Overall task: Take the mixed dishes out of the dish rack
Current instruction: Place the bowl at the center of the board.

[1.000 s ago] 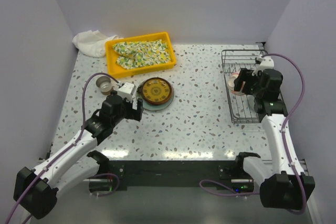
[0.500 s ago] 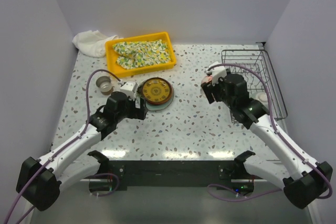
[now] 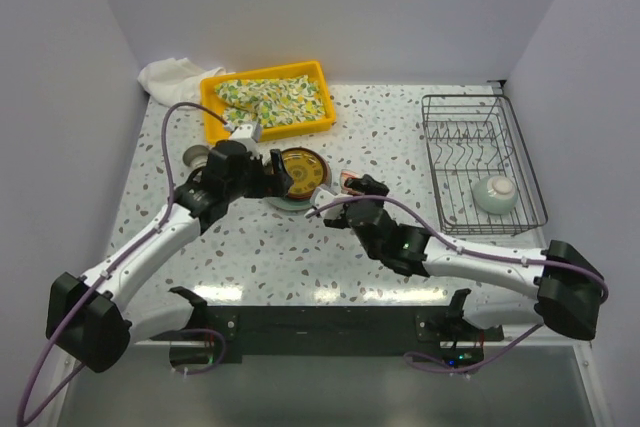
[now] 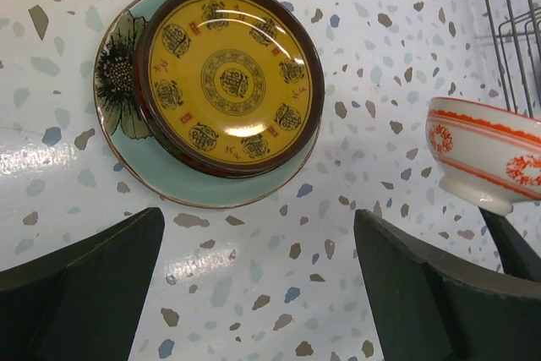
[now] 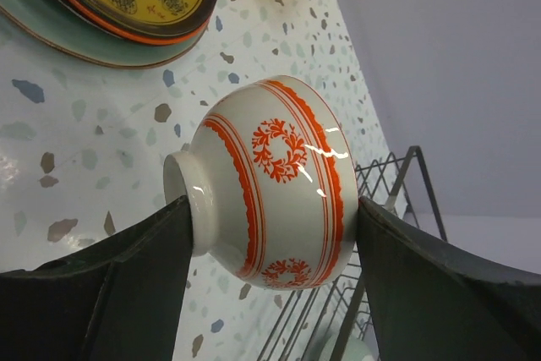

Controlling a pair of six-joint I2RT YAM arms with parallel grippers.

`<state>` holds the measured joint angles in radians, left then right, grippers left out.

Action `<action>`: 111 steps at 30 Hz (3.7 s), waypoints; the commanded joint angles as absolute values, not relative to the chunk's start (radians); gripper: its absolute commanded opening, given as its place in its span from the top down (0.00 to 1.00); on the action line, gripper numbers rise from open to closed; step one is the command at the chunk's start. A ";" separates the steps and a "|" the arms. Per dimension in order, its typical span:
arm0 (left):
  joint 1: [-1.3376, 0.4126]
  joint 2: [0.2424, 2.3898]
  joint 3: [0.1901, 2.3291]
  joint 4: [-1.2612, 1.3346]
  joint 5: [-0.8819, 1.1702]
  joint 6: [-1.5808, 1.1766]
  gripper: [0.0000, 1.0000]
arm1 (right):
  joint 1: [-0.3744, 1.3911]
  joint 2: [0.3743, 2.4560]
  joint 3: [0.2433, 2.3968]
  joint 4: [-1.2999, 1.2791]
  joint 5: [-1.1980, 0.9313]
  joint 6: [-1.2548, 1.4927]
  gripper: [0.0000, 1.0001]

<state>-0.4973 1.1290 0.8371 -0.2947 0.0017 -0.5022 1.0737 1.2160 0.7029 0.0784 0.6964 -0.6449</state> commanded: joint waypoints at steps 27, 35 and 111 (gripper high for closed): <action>-0.385 1.423 1.232 -0.515 0.328 -0.658 0.09 | 1.310 1.813 0.730 1.620 0.897 -1.703 0.89; -0.385 1.525 1.279 -0.624 0.399 -0.606 0.19 | 1.336 1.848 0.739 1.621 0.900 -1.706 0.88; -0.325 1.209 1.022 -0.371 -0.270 -0.509 1.00 | 1.385 1.491 0.837 0.246 0.907 -0.490 0.01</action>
<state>-0.3386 1.2888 1.0939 -0.4915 -0.1646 -0.5053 1.4185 1.5505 0.7601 0.6483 1.0019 -0.9028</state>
